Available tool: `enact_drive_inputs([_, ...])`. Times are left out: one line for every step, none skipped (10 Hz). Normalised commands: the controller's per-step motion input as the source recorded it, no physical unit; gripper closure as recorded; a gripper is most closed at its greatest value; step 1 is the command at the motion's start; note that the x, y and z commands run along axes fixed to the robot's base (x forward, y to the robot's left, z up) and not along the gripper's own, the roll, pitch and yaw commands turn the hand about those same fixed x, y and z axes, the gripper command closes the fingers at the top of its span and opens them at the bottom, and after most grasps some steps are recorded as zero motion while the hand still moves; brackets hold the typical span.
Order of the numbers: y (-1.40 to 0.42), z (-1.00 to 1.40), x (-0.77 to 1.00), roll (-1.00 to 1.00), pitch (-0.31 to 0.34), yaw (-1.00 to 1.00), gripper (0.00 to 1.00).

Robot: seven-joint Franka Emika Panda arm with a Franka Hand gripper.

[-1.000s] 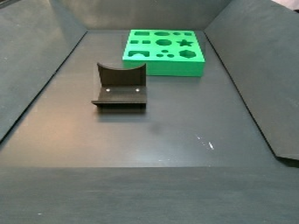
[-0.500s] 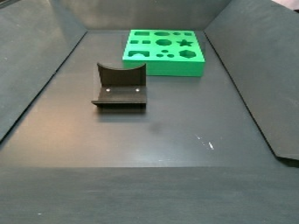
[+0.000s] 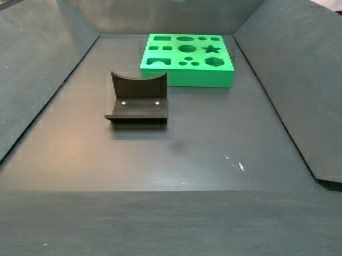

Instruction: Insert the arch object.

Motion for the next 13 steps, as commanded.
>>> enact_drive_inputs([0.66, -1.0, 0.33, 0.05, 0.041, -0.23, 1.0])
enact_drive_inputs([0.64, -1.0, 0.37, 0.04, 0.034, -0.25, 1.0])
enact_drive_inputs([0.49, -0.84, 0.45, 0.03, 0.0, -0.35, 1.0])
enact_drive_inputs([0.29, -0.7, 0.54, 0.05, 0.0, -0.51, 1.0])
enact_drive_inputs([0.15, -0.48, 0.52, 0.04, -0.001, -0.68, 1.0])
enact_drive_inputs([0.07, -0.41, 0.35, 0.03, -0.031, -0.83, 1.0])
enact_drive_inputs([0.02, -0.28, 0.16, 0.0, -0.123, -0.92, 1.0])
enact_drive_inputs([0.03, -0.18, 0.13, 0.0, -0.196, -0.9, 1.0])
enact_drive_inputs([0.2, 0.0, 0.22, -0.15, -0.409, -0.66, 1.0])
enact_drive_inputs([0.25, 0.0, 0.25, -0.28, -0.5, -0.52, 1.0])
enact_drive_inputs([0.22, 0.0, 0.13, -0.28, -0.499, -0.49, 1.0])
enact_drive_inputs([0.1, -0.27, 0.0, -0.05, -0.28, -0.8, 1.0])
enact_drive_inputs([0.0, -0.39, 0.0, 0.01, -0.001, -1.0, 1.0])
